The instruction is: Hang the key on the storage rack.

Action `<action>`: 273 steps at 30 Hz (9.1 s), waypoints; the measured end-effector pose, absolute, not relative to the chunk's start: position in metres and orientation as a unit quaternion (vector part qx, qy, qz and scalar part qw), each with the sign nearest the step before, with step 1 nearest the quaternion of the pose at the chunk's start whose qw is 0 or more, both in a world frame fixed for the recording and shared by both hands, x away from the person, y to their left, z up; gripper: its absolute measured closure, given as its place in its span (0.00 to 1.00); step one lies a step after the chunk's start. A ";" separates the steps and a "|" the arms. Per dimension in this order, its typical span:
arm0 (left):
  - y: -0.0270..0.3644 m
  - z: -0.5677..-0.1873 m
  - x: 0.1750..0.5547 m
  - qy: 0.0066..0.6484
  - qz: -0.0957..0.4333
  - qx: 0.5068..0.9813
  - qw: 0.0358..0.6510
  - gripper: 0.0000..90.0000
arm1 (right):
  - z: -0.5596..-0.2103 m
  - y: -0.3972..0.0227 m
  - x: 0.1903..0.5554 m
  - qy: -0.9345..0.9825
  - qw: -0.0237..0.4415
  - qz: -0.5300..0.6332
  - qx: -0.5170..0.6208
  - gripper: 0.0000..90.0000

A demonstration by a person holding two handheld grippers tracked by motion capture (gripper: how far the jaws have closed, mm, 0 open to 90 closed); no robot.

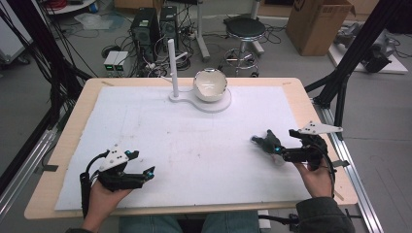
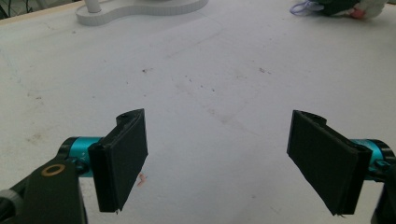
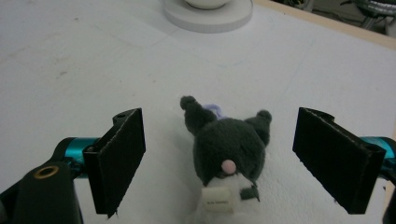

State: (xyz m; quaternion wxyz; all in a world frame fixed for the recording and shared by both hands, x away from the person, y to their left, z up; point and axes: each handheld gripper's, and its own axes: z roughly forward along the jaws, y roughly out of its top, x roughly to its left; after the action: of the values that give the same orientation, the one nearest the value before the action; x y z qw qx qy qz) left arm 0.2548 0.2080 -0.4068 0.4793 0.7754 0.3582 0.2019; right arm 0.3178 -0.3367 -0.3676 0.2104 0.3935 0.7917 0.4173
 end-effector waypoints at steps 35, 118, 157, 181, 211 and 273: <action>0.208 -0.407 0.253 0.358 0.208 0.777 0.475 0.23 | -0.420 -0.326 0.342 0.833 0.184 0.306 0.422 0.46; 0.218 -0.403 0.249 0.361 0.223 0.760 0.492 0.22 | -0.294 -0.256 0.365 0.809 0.087 0.499 0.299 0.57; 0.222 -0.402 0.248 0.360 0.227 0.758 0.494 0.22 | -0.243 -0.178 0.425 0.817 0.085 0.502 0.271 0.57; 0.222 -0.403 0.250 0.359 0.222 0.760 0.494 0.22 | -0.228 -0.136 0.455 0.821 0.100 0.496 0.263 0.57; 0.222 -0.403 0.250 0.359 0.222 0.760 0.494 0.22 | -0.243 -0.095 0.479 0.821 0.116 0.484 0.279 0.57; 0.224 -0.402 0.250 0.357 0.222 0.759 0.498 0.22 | -0.292 -0.074 0.513 0.840 0.117 0.408 0.339 0.57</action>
State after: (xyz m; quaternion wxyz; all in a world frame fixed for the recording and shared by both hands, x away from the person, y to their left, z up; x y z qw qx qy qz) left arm 0.2500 0.2242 -0.4023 0.4978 0.7589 0.3566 0.2217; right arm 0.5130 -0.0741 -0.2916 0.1165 0.3391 0.8399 0.4075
